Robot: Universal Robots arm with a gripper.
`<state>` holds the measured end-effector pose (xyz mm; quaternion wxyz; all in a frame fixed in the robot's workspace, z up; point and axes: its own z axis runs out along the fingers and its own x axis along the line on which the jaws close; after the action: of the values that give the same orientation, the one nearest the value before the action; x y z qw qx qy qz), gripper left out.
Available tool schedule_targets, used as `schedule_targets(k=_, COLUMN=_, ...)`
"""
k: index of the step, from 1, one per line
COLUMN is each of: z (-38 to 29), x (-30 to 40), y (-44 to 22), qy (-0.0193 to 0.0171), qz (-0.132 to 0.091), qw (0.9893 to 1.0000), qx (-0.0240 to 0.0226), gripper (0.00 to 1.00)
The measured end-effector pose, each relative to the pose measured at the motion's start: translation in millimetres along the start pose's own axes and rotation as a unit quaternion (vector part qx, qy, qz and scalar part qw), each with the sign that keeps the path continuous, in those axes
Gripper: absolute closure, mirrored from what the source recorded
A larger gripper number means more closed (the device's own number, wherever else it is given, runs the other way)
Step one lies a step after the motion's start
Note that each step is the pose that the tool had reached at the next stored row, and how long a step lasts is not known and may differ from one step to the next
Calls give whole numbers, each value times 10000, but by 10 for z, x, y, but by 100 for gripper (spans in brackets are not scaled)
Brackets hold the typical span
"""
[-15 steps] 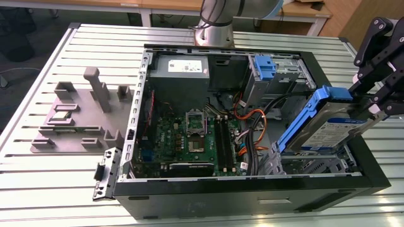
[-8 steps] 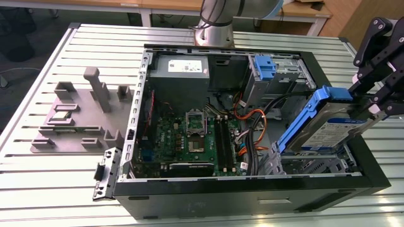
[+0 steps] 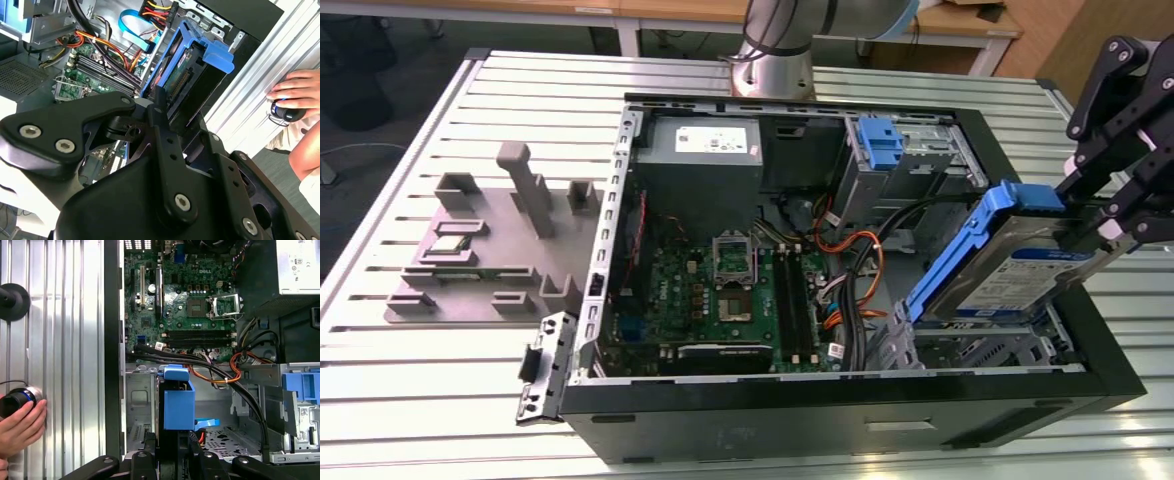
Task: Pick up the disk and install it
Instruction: 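Insert the disk into the insertion slot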
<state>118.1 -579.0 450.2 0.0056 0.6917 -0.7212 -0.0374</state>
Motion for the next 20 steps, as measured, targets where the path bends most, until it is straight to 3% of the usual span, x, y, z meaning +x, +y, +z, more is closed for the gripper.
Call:
schedule_targets(k=3, z=2, x=-1, y=0, qy=-7, qz=0, qw=10000, qx=0, gripper=65)
schedule_targets(k=6, z=20, x=0, y=-1, qy=-44, qz=-3, qw=10000, qx=-2, gripper=65)
schedule_targets(k=13, z=27, x=0, y=-1, qy=-45, qz=-3, qw=10000, qx=-2, gripper=65)
schedule_targets(k=20, z=102, x=4, y=-6, qy=-44, qz=-3, qw=10000, qx=-2, gripper=65)
